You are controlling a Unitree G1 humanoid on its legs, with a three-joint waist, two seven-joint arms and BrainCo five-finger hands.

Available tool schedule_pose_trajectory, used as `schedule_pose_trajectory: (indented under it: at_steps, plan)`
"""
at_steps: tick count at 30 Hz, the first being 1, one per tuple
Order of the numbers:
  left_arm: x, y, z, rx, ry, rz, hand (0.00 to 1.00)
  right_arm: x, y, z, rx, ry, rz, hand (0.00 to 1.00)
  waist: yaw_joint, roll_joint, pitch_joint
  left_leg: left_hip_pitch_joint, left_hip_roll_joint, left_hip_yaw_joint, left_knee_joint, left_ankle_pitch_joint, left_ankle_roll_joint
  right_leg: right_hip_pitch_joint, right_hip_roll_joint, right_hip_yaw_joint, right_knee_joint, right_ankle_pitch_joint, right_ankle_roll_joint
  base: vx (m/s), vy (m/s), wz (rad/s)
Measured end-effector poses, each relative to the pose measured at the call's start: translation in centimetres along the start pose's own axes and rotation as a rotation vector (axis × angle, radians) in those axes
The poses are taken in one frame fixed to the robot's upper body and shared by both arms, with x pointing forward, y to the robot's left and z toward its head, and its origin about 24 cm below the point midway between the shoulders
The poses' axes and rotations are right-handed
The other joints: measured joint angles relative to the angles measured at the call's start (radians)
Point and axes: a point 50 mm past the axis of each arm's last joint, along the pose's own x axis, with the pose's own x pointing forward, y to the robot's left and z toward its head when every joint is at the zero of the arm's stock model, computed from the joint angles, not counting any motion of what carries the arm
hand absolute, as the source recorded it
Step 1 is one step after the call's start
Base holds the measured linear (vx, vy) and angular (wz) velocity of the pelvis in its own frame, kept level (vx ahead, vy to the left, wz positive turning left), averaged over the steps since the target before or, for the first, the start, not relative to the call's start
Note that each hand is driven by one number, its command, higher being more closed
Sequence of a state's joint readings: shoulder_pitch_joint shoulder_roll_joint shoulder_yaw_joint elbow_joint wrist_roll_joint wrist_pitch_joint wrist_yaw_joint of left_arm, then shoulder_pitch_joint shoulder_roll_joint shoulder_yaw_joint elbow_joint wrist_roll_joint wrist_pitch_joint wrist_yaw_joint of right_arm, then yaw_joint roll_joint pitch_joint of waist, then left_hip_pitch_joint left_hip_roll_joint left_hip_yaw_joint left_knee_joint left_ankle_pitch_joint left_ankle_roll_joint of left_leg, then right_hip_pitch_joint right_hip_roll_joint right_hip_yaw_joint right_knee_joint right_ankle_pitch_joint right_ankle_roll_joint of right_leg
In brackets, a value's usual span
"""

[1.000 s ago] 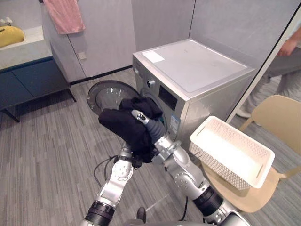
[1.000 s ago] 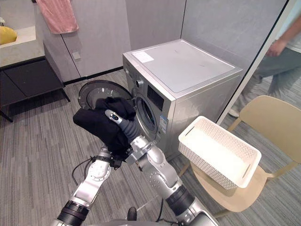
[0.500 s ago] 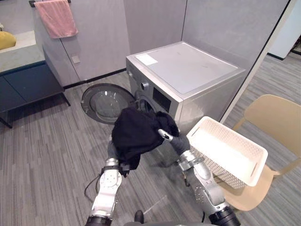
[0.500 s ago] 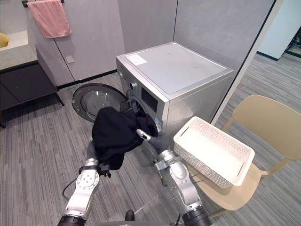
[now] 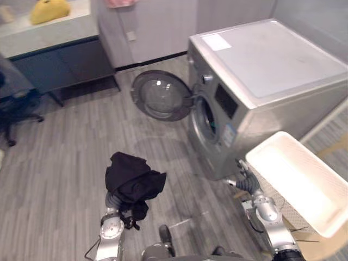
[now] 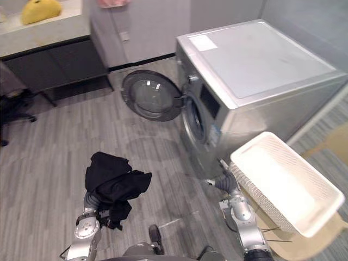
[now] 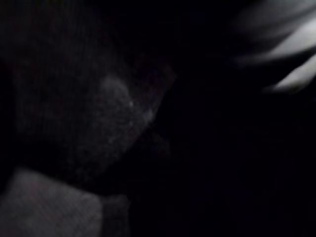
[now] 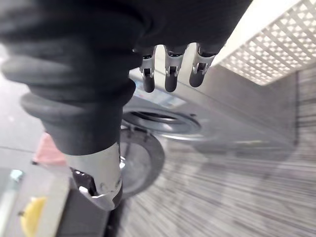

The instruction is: Pick up the laundry basket with both hands and put the clothes into the washing machine.

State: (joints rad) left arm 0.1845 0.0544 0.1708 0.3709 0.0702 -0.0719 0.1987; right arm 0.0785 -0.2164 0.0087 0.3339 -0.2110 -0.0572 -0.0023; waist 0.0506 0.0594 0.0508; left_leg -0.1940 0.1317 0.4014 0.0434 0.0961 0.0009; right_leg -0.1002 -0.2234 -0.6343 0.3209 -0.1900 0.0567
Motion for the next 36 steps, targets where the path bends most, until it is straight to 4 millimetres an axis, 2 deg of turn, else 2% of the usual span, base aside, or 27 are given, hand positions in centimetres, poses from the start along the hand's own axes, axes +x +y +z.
schedule_pose_trajectory:
  at_steps: [4,5,6,7,8,9,10,11,14,15,16,17,18,19,20,21,22,23,24,26,28,30,32,33,34,35,36]
  plan:
    - [-1.1,1.5,-2.7,0.018,0.113,0.042,1.00,-0.2,2.4,-1.2,0.003,0.073,0.052,0.00,0.021,-0.045,0.028,-0.021,-0.041,-0.030,0.071,-0.084,0.010,0.029,-0.047,-0.028,0.014,-0.029,0.047,0.12,0.070,0.32]
    - [-1.4,1.9,-3.2,0.026,0.133,0.047,1.00,-0.2,2.8,-1.6,0.008,0.096,0.060,0.00,0.021,-0.065,0.034,-0.033,-0.057,-0.040,0.111,-0.119,0.013,0.032,-0.081,-0.039,0.051,-0.057,0.055,0.14,0.145,0.60]
    - [-1.9,2.3,-4.0,0.039,0.167,0.040,1.00,-0.7,3.1,-2.3,0.019,0.130,0.061,0.00,0.019,-0.101,0.047,-0.043,-0.098,-0.058,0.166,-0.176,0.018,0.030,-0.154,-0.035,0.160,-0.095,0.060,0.15,0.121,0.56]
    - [-2.1,2.2,-4.2,0.041,0.179,0.037,1.00,-0.9,3.0,-2.6,0.020,0.141,0.057,0.00,0.019,-0.108,0.052,-0.043,-0.109,-0.075,0.186,-0.194,0.027,0.018,-0.177,0.004,0.218,-0.088,0.043,0.20,0.117,0.67]
    - [-2.4,2.1,-4.5,0.045,0.197,0.031,1.00,-1.1,3.0,-3.2,0.015,0.164,0.056,0.00,0.013,-0.106,0.055,-0.039,-0.120,-0.099,0.218,-0.220,0.040,-0.037,-0.194,0.108,0.332,-0.048,-0.022,0.30,0.130,0.66]
    - [-2.4,2.3,-4.6,0.056,0.203,0.032,1.00,-1.4,3.2,-4.0,0.015,0.202,0.066,0.00,0.004,-0.093,0.066,-0.025,-0.116,-0.133,0.234,-0.244,0.052,-0.122,-0.183,0.251,0.481,0.026,-0.084,0.32,0.134,0.70]
    - [-2.3,2.4,-4.6,0.060,0.203,0.035,1.00,-1.6,3.5,-4.2,0.022,0.216,0.071,0.00,-0.003,-0.083,0.077,-0.018,-0.113,-0.155,0.239,-0.255,0.053,-0.143,-0.160,0.297,0.511,-0.005,-0.045,0.33,0.109,0.69]
    - [-2.2,2.7,-4.4,0.065,0.196,0.042,1.00,-1.6,3.9,-4.4,0.031,0.226,0.079,0.00,-0.016,-0.088,0.088,0.010,-0.112,-0.186,0.228,-0.264,0.059,-0.177,-0.105,0.339,0.509,-0.066,-0.017,0.30,0.064,0.61]
    - [-1.6,2.6,-4.1,0.071,0.188,0.033,1.00,-1.6,3.8,-4.5,0.039,0.233,0.066,0.00,-0.041,-0.083,0.108,0.093,-0.118,-0.232,0.173,-0.287,0.056,-0.276,0.024,0.354,0.315,-0.074,0.000,0.35,0.042,0.49]
    - [-1.1,2.2,-3.9,0.070,0.185,0.024,1.00,-1.8,3.7,-4.9,0.041,0.247,0.057,0.00,-0.049,-0.080,0.115,0.134,-0.124,-0.249,0.138,-0.286,0.046,-0.299,0.064,0.341,0.159,-0.022,0.021,0.43,0.015,0.59]
    - [-1.0,2.1,-3.8,0.069,0.182,0.021,1.00,-1.9,3.8,-5.2,0.042,0.258,0.060,0.00,-0.058,-0.084,0.116,0.151,-0.133,-0.264,0.126,-0.280,0.039,-0.294,0.079,0.339,0.062,0.023,0.019,0.40,-0.036,0.84]
    - [-0.6,1.8,-3.4,0.070,0.171,0.011,1.00,-2.2,3.9,-5.7,0.042,0.283,0.065,0.00,-0.072,-0.099,0.115,0.175,-0.154,-0.289,0.121,-0.291,0.018,-0.304,0.088,0.353,-0.066,0.101,0.000,0.47,-0.096,1.02]
    - [-0.5,1.2,-3.2,0.070,0.162,-0.011,1.00,-2.5,3.8,-6.1,0.041,0.301,0.062,0.00,-0.083,-0.101,0.114,0.200,-0.164,-0.321,0.134,-0.326,0.002,-0.312,0.090,0.381,-0.074,0.177,-0.035,0.49,-0.126,1.03]
    - [-0.4,0.8,-3.0,0.075,0.155,-0.032,1.00,-2.7,3.8,-6.3,0.041,0.310,0.061,0.00,-0.090,-0.102,0.111,0.212,-0.162,-0.336,0.143,-0.346,-0.009,-0.308,0.090,0.388,-0.048,0.211,-0.060,0.58,-0.176,0.79]
    - [-0.5,0.2,-3.0,0.076,0.153,-0.059,1.00,-3.1,3.8,-6.7,0.039,0.326,0.062,0.00,-0.085,-0.081,0.109,0.240,-0.139,-0.347,0.175,-0.378,-0.050,-0.302,0.101,0.372,0.006,0.223,-0.103,0.59,-0.166,0.56]
    - [-0.5,-0.4,-2.8,0.066,0.146,-0.070,1.00,-2.8,3.8,-6.2,0.043,0.309,0.060,0.00,-0.085,-0.054,0.124,0.185,-0.095,-0.316,0.334,-0.388,-0.077,-0.273,0.116,0.345,0.028,0.180,-0.115,0.59,-0.185,0.37]
    - [-0.6,-0.7,-2.7,0.053,0.145,-0.074,1.00,-2.6,3.7,-6.0,0.044,0.298,0.058,0.00,-0.086,-0.042,0.130,0.147,-0.072,-0.298,0.441,-0.388,-0.084,-0.253,0.129,0.336,0.027,0.165,-0.121,0.59,-0.181,0.09]
    - [-1.1,-1.0,-2.8,0.017,0.148,-0.075,1.00,-2.4,3.4,-5.2,0.043,0.261,0.046,0.00,-0.081,-0.008,0.134,0.068,-0.004,-0.258,0.679,-0.344,-0.133,-0.204,0.176,0.334,0.013,0.142,-0.140,0.59,-0.168,-0.51]
    - [-1.6,-1.3,-3.1,0.001,0.159,-0.081,1.00,-2.0,3.0,-4.2,0.038,0.217,0.029,0.00,-0.062,0.006,0.136,0.009,0.069,-0.236,0.870,-0.263,-0.142,-0.148,0.218,0.365,-0.004,0.123,-0.159,0.58,-0.128,-0.77]
    - [-1.7,-1.9,-2.9,0.004,0.149,-0.109,1.00,-1.7,2.5,-3.3,0.040,0.180,-0.011,0.00,-0.042,0.000,0.141,-0.044,0.126,-0.211,1.005,-0.281,-0.116,-0.061,0.246,0.399,-0.044,0.113,-0.170,0.45,-0.052,-0.73]
    - [-1.3,-2.7,-1.6,0.001,0.099,-0.142,1.00,-1.6,2.3,-3.0,0.061,0.168,-0.051,0.00,-0.034,-0.026,0.145,-0.087,0.135,-0.194,0.979,-0.310,-0.070,-0.004,0.239,0.443,-0.082,0.110,-0.172,0.42,-0.018,-0.51]
    - [-1.2,-3.0,-0.7,-0.002,0.055,-0.163,1.00,-1.5,2.1,-2.9,0.061,0.165,-0.070,0.00,-0.027,-0.046,0.150,-0.123,0.130,-0.188,0.860,-0.332,-0.035,0.028,0.222,0.500,-0.102,0.084,-0.137,0.33,0.095,-0.69]
    - [-1.2,-3.7,-0.4,0.006,0.042,-0.192,1.00,-1.7,2.2,-3.1,0.067,0.180,-0.080,0.00,-0.029,-0.041,0.152,-0.139,0.108,-0.251,0.642,-0.336,-0.044,0.041,0.212,0.555,-0.095,0.069,-0.113,0.26,0.246,-0.82]
    - [-1.2,-4.3,-0.2,0.010,0.035,-0.213,1.00,-1.9,2.5,-3.3,0.078,0.188,-0.077,0.00,-0.027,-0.039,0.152,-0.124,0.057,-0.361,0.465,-0.315,-0.075,0.039,0.200,0.598,-0.071,0.046,-0.077,0.20,0.308,-0.90]
    - [-1.3,-4.5,-0.2,0.012,0.033,-0.223,1.00,-2.0,2.6,-3.4,0.079,0.193,-0.076,0.00,-0.026,-0.033,0.152,-0.106,0.043,-0.418,0.386,-0.288,-0.100,0.033,0.200,0.621,-0.053,0.029,-0.057,0.22,0.415,-1.05]
    - [-1.6,-5.1,-0.4,0.003,0.041,-0.236,1.00,-2.2,2.4,-3.7,0.070,0.199,-0.078,0.00,-0.023,0.000,0.144,-0.075,0.042,-0.515,0.282,-0.237,-0.134,0.020,0.223,0.648,-0.024,-0.001,-0.031,0.15,0.383,-1.04]
    - [-1.5,-5.6,-0.7,0.009,0.058,-0.253,1.00,-2.3,3.0,-4.1,0.092,0.227,-0.076,0.00,-0.015,-0.008,0.150,-0.067,0.032,-0.514,0.315,-0.205,-0.155,0.013,0.221,0.694,0.012,-0.029,-0.009,0.14,0.362,-0.92]
